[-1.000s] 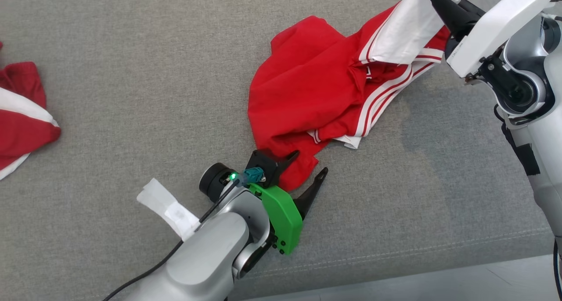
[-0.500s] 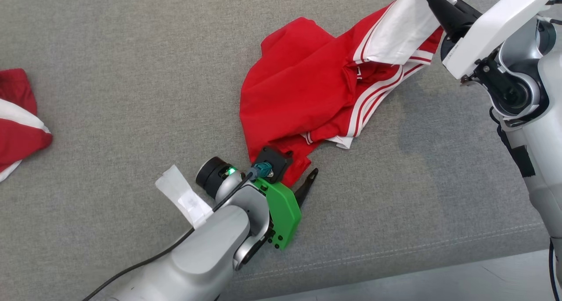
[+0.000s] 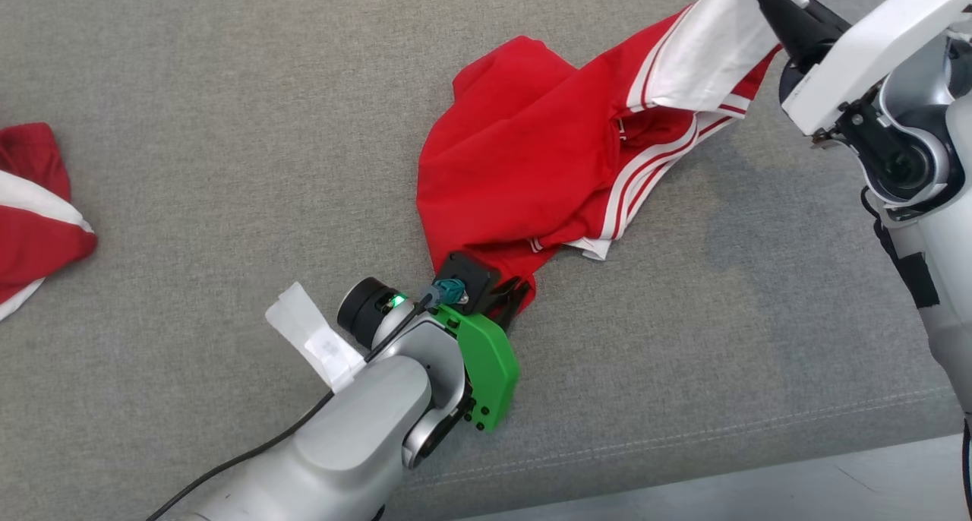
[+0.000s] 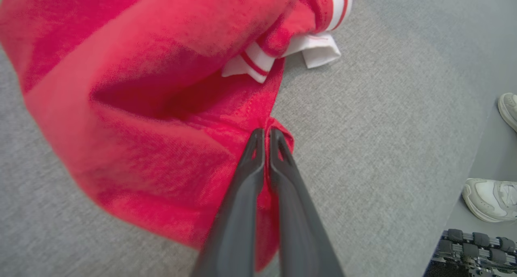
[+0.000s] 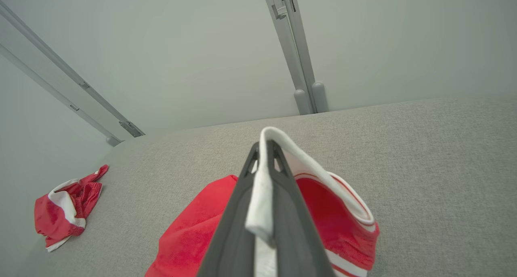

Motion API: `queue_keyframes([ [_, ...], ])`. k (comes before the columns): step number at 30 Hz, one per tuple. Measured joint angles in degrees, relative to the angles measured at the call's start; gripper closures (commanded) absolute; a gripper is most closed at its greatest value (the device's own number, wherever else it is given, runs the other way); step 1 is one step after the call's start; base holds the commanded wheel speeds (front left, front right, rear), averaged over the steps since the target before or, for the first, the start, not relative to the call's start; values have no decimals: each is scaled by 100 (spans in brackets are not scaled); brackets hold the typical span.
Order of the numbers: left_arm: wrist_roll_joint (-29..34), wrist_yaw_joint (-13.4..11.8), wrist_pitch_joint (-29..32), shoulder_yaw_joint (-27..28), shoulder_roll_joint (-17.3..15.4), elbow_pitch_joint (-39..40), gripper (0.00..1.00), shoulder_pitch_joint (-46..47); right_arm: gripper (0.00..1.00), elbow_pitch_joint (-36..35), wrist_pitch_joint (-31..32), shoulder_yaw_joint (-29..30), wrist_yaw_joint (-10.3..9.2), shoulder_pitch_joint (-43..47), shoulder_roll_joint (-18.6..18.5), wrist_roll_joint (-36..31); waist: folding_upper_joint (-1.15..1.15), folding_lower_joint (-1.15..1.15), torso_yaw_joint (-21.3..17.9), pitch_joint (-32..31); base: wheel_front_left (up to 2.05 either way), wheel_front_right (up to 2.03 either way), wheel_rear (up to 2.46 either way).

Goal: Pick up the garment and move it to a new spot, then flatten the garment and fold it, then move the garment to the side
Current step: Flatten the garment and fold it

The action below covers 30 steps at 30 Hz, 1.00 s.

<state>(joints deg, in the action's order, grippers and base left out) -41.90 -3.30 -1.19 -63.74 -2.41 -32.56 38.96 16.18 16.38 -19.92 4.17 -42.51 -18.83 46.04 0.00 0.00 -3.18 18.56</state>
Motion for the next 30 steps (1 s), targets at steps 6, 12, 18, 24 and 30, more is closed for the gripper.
queue_keyframes([
  [6,-610,158,-358,388,-3,454,100,-1,100,90,-222,410,-68,221,-207,115,0,0,155,-43,0,0,0],
  [12,-1090,523,-869,1115,-99,1007,100,-19,100,176,-476,1074,-119,752,-528,564,0,0,445,-232,0,0,0],
  [18,-1847,961,-936,1553,-781,1850,100,-389,100,2,-595,1316,-7,1528,-409,1074,0,0,642,-594,0,0,0],
  [24,-2413,984,-759,1957,-1642,2925,100,-821,100,-544,-748,1652,36,2206,-291,1513,0,0,730,-1048,0,0,0],
  [30,-2684,981,-546,2491,-2550,3916,100,-945,100,-1207,-835,2167,36,2716,-427,1846,0,0,679,-1447,0,0,0],
])
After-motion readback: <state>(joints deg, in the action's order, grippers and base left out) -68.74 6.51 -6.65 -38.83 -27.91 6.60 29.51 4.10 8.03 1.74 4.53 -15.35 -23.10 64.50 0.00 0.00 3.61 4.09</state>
